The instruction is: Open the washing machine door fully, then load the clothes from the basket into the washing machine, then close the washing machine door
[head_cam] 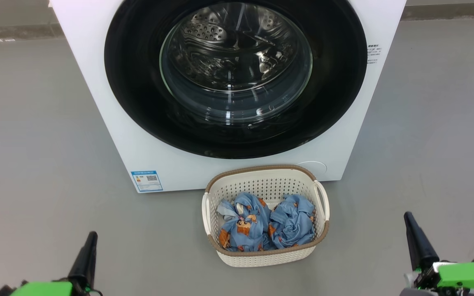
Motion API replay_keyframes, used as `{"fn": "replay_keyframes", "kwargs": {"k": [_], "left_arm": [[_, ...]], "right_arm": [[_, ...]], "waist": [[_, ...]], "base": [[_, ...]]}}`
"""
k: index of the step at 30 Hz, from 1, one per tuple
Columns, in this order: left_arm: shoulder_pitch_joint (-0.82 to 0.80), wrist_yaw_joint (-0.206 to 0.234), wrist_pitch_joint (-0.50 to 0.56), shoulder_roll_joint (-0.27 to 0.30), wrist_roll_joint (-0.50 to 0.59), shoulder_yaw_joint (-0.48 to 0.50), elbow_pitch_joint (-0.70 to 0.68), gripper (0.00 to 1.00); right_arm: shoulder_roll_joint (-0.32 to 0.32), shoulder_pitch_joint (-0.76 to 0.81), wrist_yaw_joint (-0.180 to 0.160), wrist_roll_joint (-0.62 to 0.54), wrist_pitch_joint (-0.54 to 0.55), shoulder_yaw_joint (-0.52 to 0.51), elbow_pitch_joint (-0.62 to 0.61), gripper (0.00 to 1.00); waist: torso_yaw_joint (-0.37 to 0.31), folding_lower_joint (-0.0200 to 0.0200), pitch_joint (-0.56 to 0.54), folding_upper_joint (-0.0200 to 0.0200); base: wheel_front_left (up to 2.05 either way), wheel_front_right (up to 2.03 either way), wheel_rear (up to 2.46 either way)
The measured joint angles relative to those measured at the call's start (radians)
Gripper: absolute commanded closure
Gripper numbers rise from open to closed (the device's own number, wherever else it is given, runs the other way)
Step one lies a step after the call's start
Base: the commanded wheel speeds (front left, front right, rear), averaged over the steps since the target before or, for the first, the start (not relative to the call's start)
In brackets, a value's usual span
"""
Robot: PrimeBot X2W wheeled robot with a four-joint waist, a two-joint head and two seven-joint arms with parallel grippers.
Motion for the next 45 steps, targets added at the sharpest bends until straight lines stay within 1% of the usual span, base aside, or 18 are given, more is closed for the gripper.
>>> {"fn": "replay_keyframes", "kwargs": {"k": [3, 5, 7, 14, 20, 30, 45], "left_arm": [[0.008, 0.000, -0.001, -0.005, -0.002, -0.002, 0.015, 0.00], [0.039, 0.001, -0.001, -0.022, -0.002, -0.006, 0.050, 0.00], [0.057, 0.001, -0.002, -0.029, -0.002, -0.008, 0.060, 0.00], [0.061, 0.001, -0.021, -0.027, 0.004, -0.012, 0.052, 0.00], [0.061, 0.001, -0.038, -0.020, 0.038, -0.018, 0.033, 0.00], [0.061, 0.001, -0.065, -0.006, 0.140, -0.028, 0.013, 0.00], [0.060, 0.001, -0.111, 0.013, 0.336, -0.048, -0.006, 0.00]], "right_arm": [[0.002, 0.007, 0.000, 0.000, -0.001, 0.000, 0.018, 0.00], [0.013, 0.032, 0.000, 0.000, -0.001, 0.000, 0.057, 0.00], [0.017, 0.047, 0.000, 0.000, -0.002, 0.001, 0.069, 0.00], [0.015, 0.048, 0.000, -0.003, -0.016, 0.012, 0.067, 0.00], [0.009, 0.048, 0.000, -0.022, -0.037, 0.026, 0.067, 0.00], [-0.015, 0.041, 0.000, -0.095, -0.065, 0.055, 0.064, 0.00], [-0.044, 0.020, 0.000, -0.304, -0.109, 0.096, 0.063, 0.00]], "waist": [[0.000, 0.0000, 0.000, 0.0000], [0.000, 0.0000, 0.000, 0.0000], [0.000, 0.0000, 0.001, 0.0000], [0.001, 0.0003, -0.001, 0.0000], [0.002, 0.0002, 0.002, 0.0000], [0.005, 0.0001, 0.004, 0.0000], [0.006, 0.0001, 0.006, 0.0000]], "base": [[0.00, 0.00, 0.00], [0.00, 0.00, 0.00], [0.00, 0.00, 0.00], [0.00, 0.00, 0.00], [0.00, 0.00, 0.00], [0.00, 0.00, 0.00], [0.00, 0.00, 0.00]]}}
